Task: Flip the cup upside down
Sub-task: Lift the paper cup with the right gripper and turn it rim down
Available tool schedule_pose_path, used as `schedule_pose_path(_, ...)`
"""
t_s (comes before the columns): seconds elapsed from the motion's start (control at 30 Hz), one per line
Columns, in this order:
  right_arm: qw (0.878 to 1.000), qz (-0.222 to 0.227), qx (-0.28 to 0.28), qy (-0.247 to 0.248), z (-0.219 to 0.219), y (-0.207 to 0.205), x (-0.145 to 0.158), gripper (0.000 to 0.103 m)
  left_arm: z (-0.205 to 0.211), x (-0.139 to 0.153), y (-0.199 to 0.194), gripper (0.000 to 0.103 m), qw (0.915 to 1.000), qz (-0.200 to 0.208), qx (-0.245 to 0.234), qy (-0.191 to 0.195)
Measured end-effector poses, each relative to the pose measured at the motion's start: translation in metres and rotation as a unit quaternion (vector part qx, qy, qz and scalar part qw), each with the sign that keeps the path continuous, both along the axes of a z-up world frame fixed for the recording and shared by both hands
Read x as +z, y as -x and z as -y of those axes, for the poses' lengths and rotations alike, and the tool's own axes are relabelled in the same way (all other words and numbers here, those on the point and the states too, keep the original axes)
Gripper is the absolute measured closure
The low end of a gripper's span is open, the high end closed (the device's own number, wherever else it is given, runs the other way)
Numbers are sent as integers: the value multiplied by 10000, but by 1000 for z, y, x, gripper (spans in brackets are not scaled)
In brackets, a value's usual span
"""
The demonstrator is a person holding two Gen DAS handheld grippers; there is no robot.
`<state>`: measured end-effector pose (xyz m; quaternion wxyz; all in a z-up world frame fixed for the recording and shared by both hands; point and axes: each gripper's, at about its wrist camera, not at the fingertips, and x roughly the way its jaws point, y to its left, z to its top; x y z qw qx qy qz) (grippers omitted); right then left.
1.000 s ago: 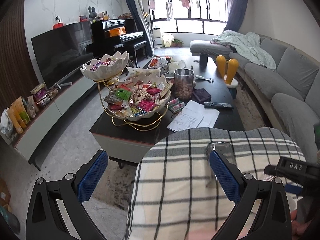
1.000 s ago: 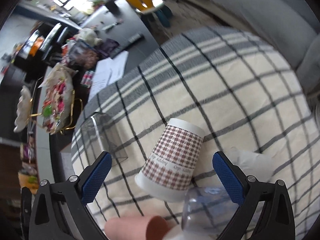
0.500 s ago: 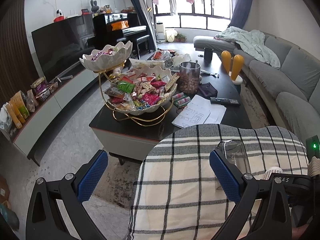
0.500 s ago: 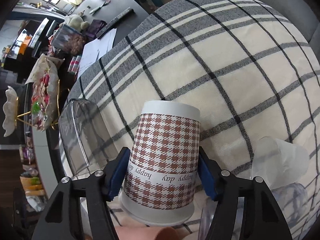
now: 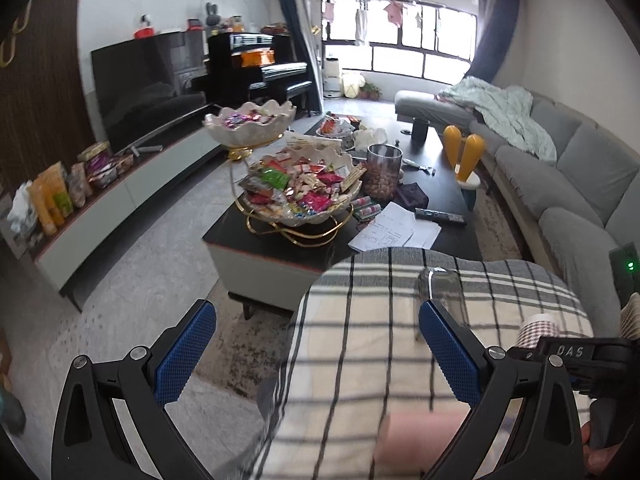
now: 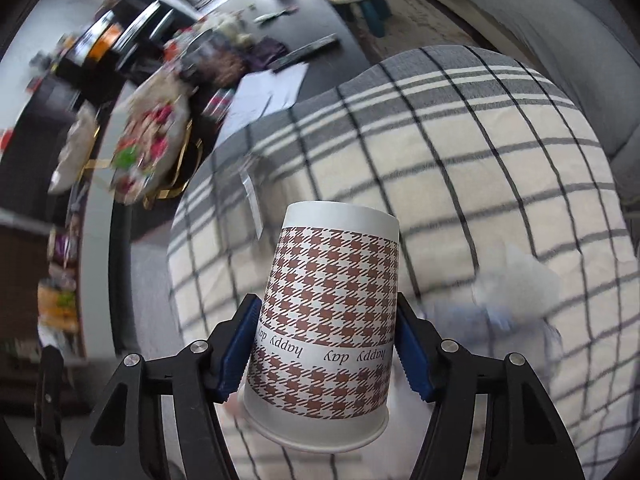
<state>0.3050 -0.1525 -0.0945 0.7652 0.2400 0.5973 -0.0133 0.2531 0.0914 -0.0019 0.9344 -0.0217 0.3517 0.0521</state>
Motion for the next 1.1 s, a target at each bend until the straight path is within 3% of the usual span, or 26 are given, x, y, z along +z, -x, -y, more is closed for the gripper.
schedule_pose_path(0.3,9975,-203,675,-9,-26,90,9,39,-9,9,104,0,9998,-172,-25,-58)
schedule_pose_path(0.53,9891,-572,1341,226,-51,140,-29,39,-12,-19,157,0,9990,-409,42,-167)
schedule_pose_path(0.73,9852,-819,1475,290,-65,157,-63,39,-13,-42,178,0,9978,-625,62,-214)
schedule_pose_path(1.1,9819,-1054,1517,424,-77,159,-90,38,-19,-68,181,0,9959,-880,2,-188)
